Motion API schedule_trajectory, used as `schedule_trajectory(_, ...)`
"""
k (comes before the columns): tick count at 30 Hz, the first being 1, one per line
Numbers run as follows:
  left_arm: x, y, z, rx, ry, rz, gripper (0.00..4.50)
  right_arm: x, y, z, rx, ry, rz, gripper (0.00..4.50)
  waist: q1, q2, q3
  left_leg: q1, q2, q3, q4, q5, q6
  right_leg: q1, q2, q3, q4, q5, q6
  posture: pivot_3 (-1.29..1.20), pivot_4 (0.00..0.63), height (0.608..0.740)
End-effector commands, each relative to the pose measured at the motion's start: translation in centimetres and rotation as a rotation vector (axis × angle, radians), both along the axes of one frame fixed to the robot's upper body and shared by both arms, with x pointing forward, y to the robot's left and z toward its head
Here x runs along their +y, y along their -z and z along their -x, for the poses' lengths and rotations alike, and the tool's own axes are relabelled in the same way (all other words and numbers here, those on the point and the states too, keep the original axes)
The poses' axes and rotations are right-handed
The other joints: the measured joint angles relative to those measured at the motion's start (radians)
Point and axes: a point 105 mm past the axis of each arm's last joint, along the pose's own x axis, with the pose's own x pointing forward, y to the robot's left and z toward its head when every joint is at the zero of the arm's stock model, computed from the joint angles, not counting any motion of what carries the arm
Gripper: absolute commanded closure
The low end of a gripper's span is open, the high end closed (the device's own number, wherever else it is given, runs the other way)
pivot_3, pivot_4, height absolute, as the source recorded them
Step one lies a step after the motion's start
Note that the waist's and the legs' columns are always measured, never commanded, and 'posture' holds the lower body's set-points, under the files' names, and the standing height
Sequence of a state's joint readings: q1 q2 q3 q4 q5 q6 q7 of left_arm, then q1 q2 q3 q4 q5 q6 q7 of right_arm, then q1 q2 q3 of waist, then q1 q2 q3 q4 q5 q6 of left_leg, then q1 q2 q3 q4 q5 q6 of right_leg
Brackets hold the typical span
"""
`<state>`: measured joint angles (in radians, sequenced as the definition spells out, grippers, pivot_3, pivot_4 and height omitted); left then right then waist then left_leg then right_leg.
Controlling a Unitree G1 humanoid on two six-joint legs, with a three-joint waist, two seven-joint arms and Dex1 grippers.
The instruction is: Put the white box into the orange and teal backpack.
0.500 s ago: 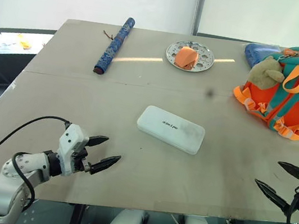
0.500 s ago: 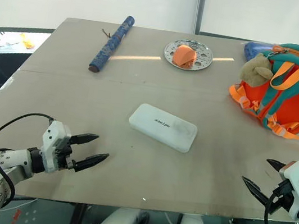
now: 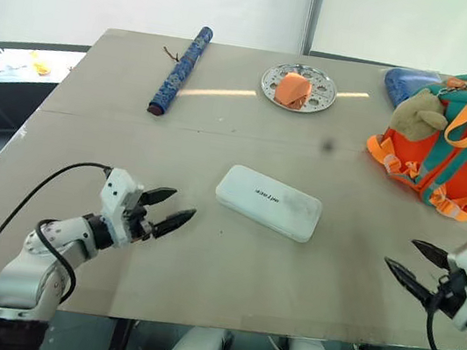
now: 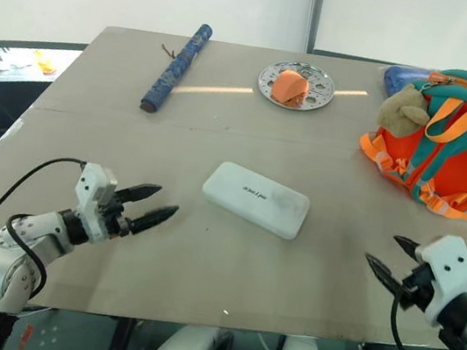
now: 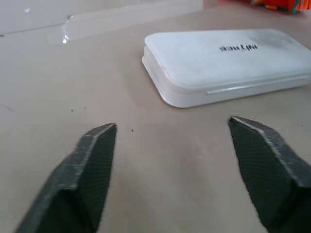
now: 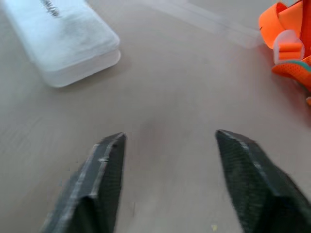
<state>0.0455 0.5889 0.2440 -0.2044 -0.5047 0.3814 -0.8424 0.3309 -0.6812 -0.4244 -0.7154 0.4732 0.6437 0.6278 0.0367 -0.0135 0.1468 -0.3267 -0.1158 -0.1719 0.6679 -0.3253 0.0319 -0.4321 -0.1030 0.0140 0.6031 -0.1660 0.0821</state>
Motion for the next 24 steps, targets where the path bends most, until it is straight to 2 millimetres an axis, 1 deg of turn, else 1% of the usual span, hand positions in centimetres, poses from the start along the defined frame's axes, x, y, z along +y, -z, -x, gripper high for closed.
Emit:
schedule_trajectory(1,0.0,-0.9,-0.8,-0.012,-0.033,0.020,2.77,1.7,-0.4,-0.4,-0.017,-0.012,0.009,3.59,0.002,0.000,0.000,0.000,0.000,0.000,0.000,0.000,0.000,0.000,0.000,0.000,0.000,0.000,0.000,0.00,0.150,0.733)
schedule_trajectory(2,0.0,-1.0,-1.0,-0.005,-0.036,0.028,3.33,2.2,-0.4,-0.6,-0.017,-0.023,0.015,4.10,0.003,0.000,0.000,0.000,0.000,0.000,0.000,0.000,0.000,0.000,0.000,-0.001,0.000,0.000,0.000,0.00,0.150,0.733)
schedule_trajectory(3,0.1,-1.1,-1.5,0.007,-0.055,0.035,3.90,2.9,-0.1,-0.9,-0.007,-0.033,0.020,4.50,0.003,0.000,0.000,0.000,0.000,-0.001,0.000,0.000,0.000,0.000,0.000,-0.001,0.000,0.000,0.000,0.00,0.150,0.733)
schedule_trajectory(4,0.1,-1.1,-1.9,0.021,-0.072,0.047,4.31,3.4,0.1,-1.2,-0.002,-0.040,0.024,4.50,0.002,0.000,0.000,0.000,0.000,-0.001,0.000,0.000,0.000,0.000,0.000,-0.001,0.000,0.000,0.000,0.00,0.150,0.733)
schedule_trajectory(5,0.1,-1.1,-2.3,0.029,-0.090,0.047,4.44,3.9,0.3,-1.5,0.005,-0.040,0.025,4.50,0.002,0.000,0.001,0.000,0.000,0.000,0.000,0.000,0.000,0.000,0.000,-0.001,0.000,0.000,0.000,0.00,0.150,0.733)
schedule_trajectory(8,-0.3,-1.1,-3.6,0.078,-0.136,0.043,4.44,5.1,1.0,-2.3,0.030,-0.043,0.024,4.50,0.002,-0.001,0.001,0.000,0.000,0.000,0.000,0.000,0.000,0.000,0.001,-0.001,0.000,0.000,0.000,0.00,0.150,0.733)
schedule_trajectory(10,-1.2,-1.2,-4.5,0.085,-0.117,-0.002,4.44,6.1,1.7,-3.0,0.055,-0.047,0.026,4.50,0.002,-0.001,0.001,-0.001,0.000,-0.001,0.000,0.000,0.000,-0.001,0.001,-0.001,0.000,0.000,0.000,0.00,0.150,0.733)
schedule_trajectory(13,-1.7,-1.0,-6.1,0.124,-0.149,-0.085,4.44,7.2,2.3,-4.0,0.069,-0.051,0.047,4.50,0.002,-0.002,0.001,-0.001,0.000,-0.001,0.000,0.000,0.000,-0.001,0.001,-0.001,0.000,0.000,0.000,0.00,0.150,0.733)
schedule_trajectory(15,-2.6,-1.0,-7.0,0.129,-0.135,-0.124,4.44,8.1,2.6,-4.5,0.083,-0.076,0.045,4.50,0.001,-0.002,0.001,-0.001,0.000,-0.001,0.000,0.000,0.000,-0.001,0.001,-0.001,0.000,0.000,0.000,0.00,0.150,0.733)
schedule_trajectory(18,-3.8,-0.8,-8.0,0.142,-0.135,-0.136,4.44,9.3,3.2,-5.1,0.096,-0.127,0.074,4.50,0.000,-0.002,0.001,-0.001,0.000,-0.001,0.000,0.000,-0.001,-0.002,0.001,0.000,-0.001,0.000,0.000,0.00,0.150,0.733)
schedule_trajectory(21,-5.3,-0.2,-7.9,0.145,-0.090,-0.163,4.44,11.0,3.0,-6.1,0.091,-0.202,0.081,4.50,-0.010,-0.002,0.001,-0.002,0.000,-0.001,0.000,-0.001,-0.001,-0.003,0.001,0.000,-0.001,0.000,0.000,0.00,0.150,0.733)
schedule_trajectory(23,-5.6,0.8,-6.9,0.154,-0.053,-0.211,4.44,11.8,2.8,-7.0,0.092,-0.261,0.087,4.50,-0.027,-0.002,0.001,-0.003,0.000,-0.001,0.000,-0.001,-0.001,-0.005,0.002,0.000,-0.001,0.000,0.000,0.00,0.150,0.733)
schedule_trajectory(24,-5.6,1.3,-6.3,0.168,-0.042,-0.216,4.44,11.7,2.6,-8.0,0.071,-0.267,0.115,4.50,-0.030,-0.002,0.001,-0.003,0.000,0.000,-0.001,-0.001,-0.001,-0.006,0.002,0.001,0.000,0.000,0.000,0.00,0.150,0.733)
